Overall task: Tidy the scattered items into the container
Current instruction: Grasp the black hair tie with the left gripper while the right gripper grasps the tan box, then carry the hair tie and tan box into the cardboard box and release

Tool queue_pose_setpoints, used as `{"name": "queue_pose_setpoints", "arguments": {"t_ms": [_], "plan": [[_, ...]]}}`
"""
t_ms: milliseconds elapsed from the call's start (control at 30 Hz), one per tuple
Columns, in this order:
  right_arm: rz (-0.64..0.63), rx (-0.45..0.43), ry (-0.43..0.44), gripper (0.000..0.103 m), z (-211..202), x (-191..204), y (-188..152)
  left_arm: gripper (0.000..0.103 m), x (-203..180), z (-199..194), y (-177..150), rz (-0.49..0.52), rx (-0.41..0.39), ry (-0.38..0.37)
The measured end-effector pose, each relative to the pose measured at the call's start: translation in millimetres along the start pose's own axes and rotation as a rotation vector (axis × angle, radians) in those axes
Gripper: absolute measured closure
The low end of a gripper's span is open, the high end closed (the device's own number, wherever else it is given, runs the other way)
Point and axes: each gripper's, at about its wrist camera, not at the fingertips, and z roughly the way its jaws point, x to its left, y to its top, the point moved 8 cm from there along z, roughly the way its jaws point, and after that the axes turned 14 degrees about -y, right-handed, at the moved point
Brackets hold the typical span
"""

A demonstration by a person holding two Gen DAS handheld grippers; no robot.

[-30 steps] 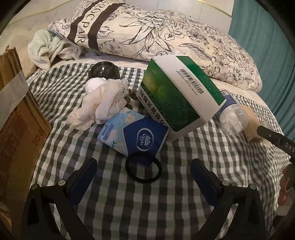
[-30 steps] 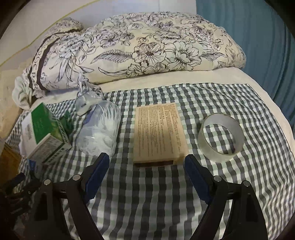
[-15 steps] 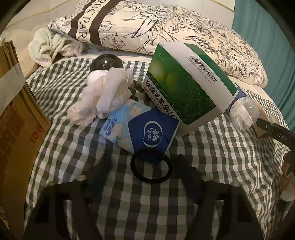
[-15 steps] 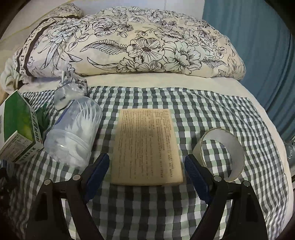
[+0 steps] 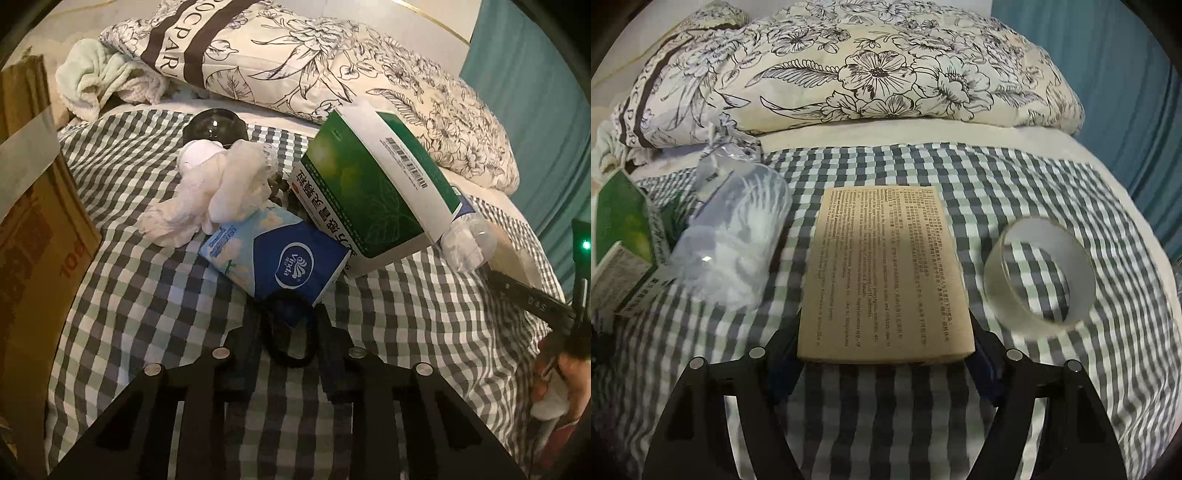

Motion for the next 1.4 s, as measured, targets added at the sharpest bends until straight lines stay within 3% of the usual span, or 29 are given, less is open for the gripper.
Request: {"name": "queue_pose_setpoints", "arguments": {"t_ms": [100, 167, 300, 367, 633, 1133, 1400], "plan": [[0.033, 0.002, 0.035, 0.029, -16.2, -3.0, -6.8, 0.08, -4.4, -5.8, -1.2, 0.017, 0.001, 0.002], [0.036, -0.008, 0.05, 0.029, -29.7, -4.2, -11.5, 0.09, -8.6, -10.1, -2.5, 0.032, 0.002, 0.0], [0.045, -0.023, 0.077, 0.029, -54.9, -7.1, -18.4, 0.092, -21.5, -21.4, -7.0, 0.072, 0.001, -0.019], [0.05, -0.028, 0.094, 0.029, -65.6, -7.4, -19.8, 0.099, -25.6, -25.6, -10.3, 0.08, 0.009, -0.03], [0.052, -0.063, 0.145, 0.029, -113.4, -7.4, -27.6, 0.099, -37.8, -51.2, -17.8, 0.065, 0.006, -0.086], [-0.012, -0.1, 0.201, 0.029, -200.7, 2.7, -66.7, 0.099, -61.9, -115.6, -27.6, 0.091, -0.019, -0.09], [-0.047, -0.1, 0.234, 0.029, -242.0, 12.1, -91.3, 0.099, -71.3, -148.1, -34.9, 0.111, -0.007, -0.055]]}}
